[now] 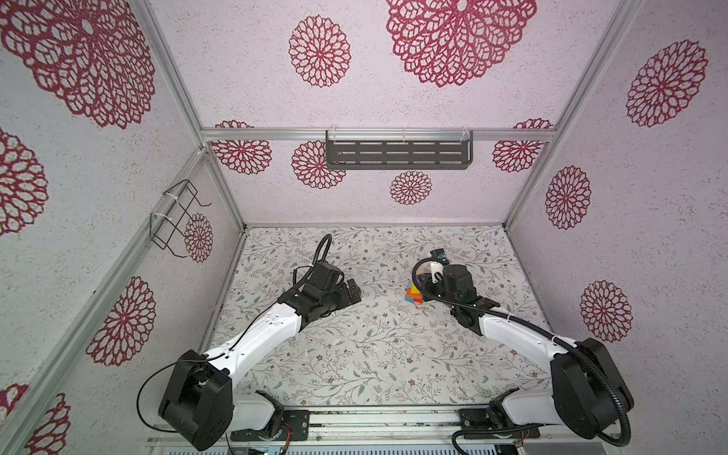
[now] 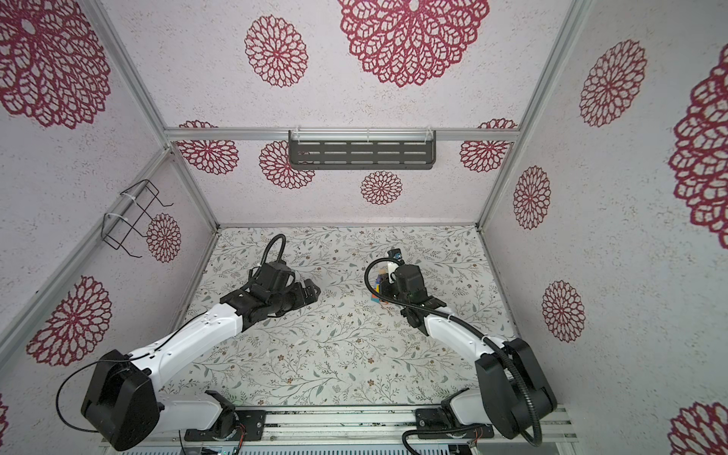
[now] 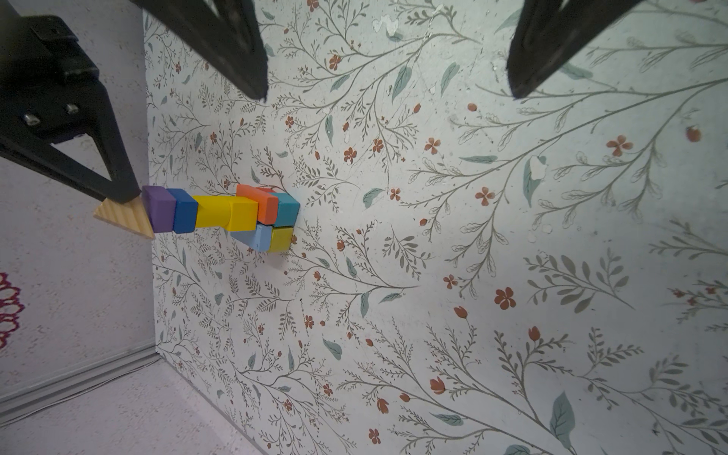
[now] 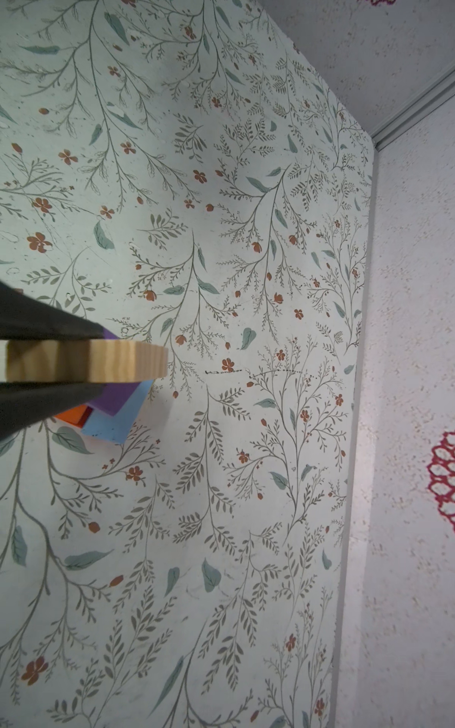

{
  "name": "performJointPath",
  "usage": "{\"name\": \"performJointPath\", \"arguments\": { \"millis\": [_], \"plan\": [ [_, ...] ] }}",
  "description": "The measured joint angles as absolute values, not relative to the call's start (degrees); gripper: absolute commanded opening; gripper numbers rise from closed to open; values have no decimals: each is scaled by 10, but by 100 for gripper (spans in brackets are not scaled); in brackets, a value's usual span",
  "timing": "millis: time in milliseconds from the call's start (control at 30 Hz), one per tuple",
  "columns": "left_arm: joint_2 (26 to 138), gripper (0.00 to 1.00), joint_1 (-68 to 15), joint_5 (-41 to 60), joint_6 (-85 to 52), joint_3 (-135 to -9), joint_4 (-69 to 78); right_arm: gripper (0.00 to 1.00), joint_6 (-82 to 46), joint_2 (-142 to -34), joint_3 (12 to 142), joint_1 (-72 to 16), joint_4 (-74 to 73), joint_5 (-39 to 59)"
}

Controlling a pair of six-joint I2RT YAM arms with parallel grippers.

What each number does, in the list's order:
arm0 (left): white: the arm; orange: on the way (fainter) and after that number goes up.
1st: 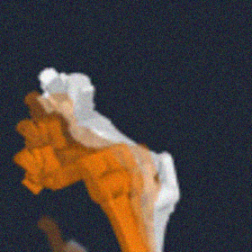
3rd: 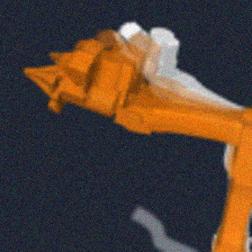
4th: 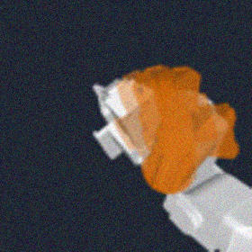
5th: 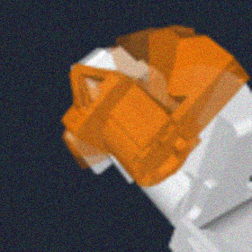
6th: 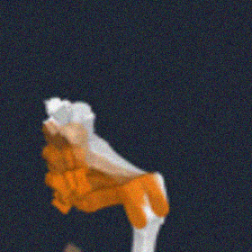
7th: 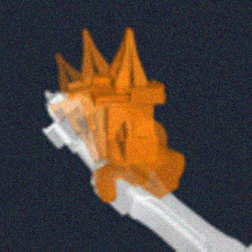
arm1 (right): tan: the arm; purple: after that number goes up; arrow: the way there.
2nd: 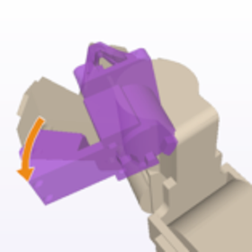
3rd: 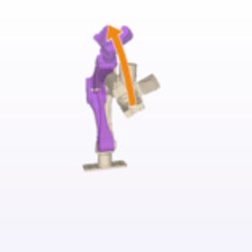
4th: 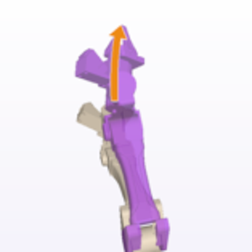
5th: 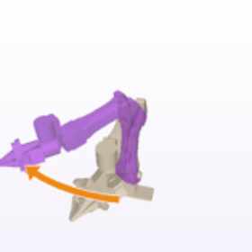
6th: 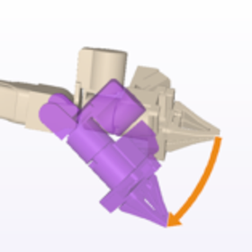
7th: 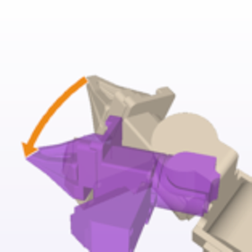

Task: Build the wood block tower
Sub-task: 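Lower the wooden wedge onto the purple cube with the right gripper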

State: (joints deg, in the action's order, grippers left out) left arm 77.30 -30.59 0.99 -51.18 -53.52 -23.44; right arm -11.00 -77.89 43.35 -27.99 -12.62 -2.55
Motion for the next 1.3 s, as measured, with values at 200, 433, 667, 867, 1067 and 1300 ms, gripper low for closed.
{"name": "performJointPath", "arguments": {
  "millis": [200,433,667,867,1067,1300],
  "plan": [
    [773,97,-306,10,-515,-535,-234,26,-109,-779,428,-279,-132,-26],
    [773,97,-306,10,-519,-535,-234,36,-103,-779,423,-279,-130,-28],
    [773,97,-306,11,-521,-535,-234,38,-102,-779,423,-279,-130,-28],
    [773,97,-306,11,-521,-535,-234,51,-100,-779,423,-279,-130,-27],
    [773,97,-306,10,-522,-535,-234,63,-100,-776,423,-279,-130,-27],
    [773,97,-306,10,-521,-535,-234,78,-98,-763,423,-279,-126,-27]
  ]
}}
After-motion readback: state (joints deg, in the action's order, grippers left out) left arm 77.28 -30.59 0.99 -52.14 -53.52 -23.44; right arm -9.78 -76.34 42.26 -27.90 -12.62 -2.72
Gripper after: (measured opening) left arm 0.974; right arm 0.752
